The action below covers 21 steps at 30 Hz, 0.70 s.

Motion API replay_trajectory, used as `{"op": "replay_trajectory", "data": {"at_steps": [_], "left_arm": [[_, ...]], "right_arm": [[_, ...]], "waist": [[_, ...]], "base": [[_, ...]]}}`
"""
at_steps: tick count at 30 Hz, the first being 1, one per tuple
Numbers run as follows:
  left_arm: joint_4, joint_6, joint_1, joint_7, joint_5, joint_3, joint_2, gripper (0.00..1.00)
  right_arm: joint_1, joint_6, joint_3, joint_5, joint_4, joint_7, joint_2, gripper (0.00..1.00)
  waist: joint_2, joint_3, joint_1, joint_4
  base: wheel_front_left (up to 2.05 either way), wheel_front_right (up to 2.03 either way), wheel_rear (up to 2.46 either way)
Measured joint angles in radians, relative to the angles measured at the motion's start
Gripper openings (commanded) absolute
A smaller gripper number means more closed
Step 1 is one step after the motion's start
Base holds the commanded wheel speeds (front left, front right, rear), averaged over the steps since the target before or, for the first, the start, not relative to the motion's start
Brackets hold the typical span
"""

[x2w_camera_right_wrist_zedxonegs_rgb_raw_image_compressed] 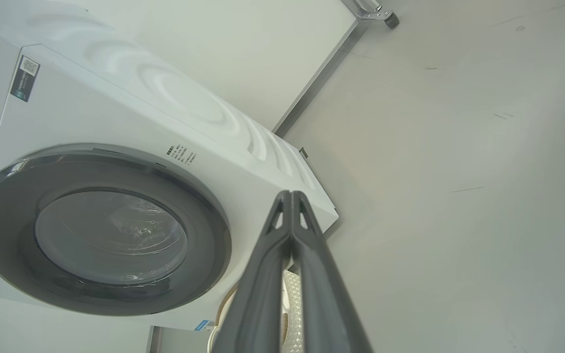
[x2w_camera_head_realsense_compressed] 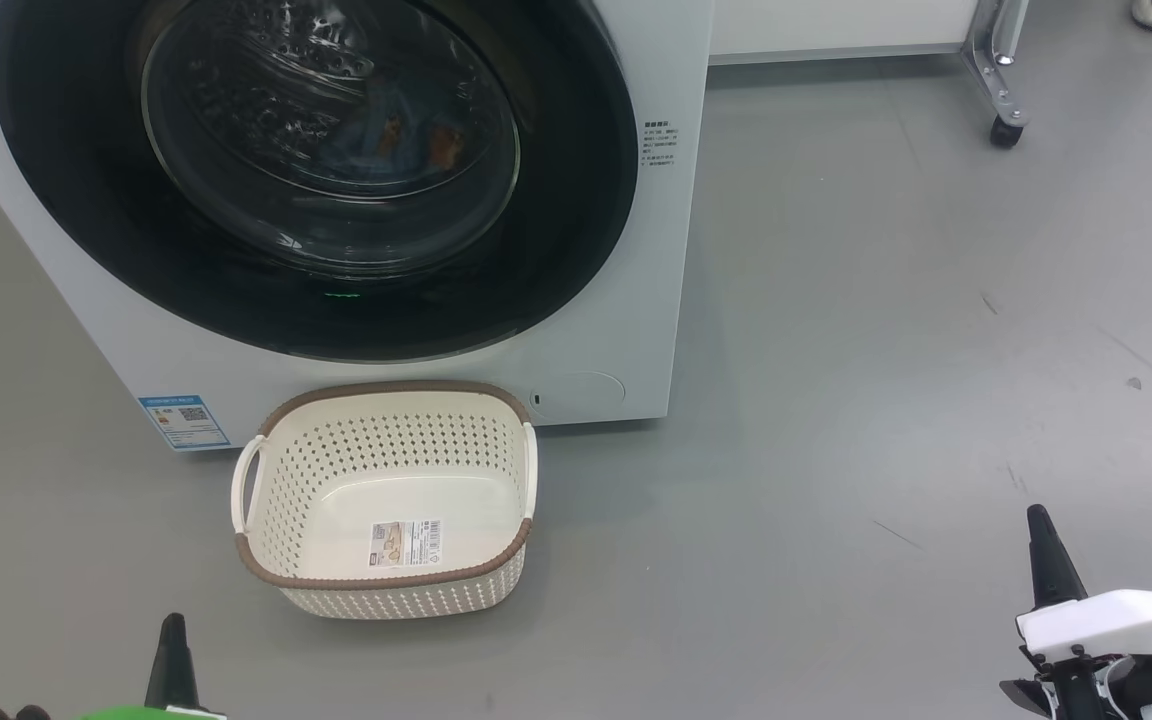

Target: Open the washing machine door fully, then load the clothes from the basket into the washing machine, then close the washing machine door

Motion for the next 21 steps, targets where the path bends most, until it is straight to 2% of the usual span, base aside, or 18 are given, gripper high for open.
{"op": "replay_trajectory", "data": {"at_steps": [21], "left_arm": [[-0.008,-0.001,-0.021,0.067,-0.258,0.04,0.001,0.0]], "right_arm": [[-0.037,0.0,-0.029,0.27,0.009,0.066,0.013,0.0]], "waist": [[0.0,-0.001,0.0,-0.009]], "base": [[0.0,0.0,0.0]]}}
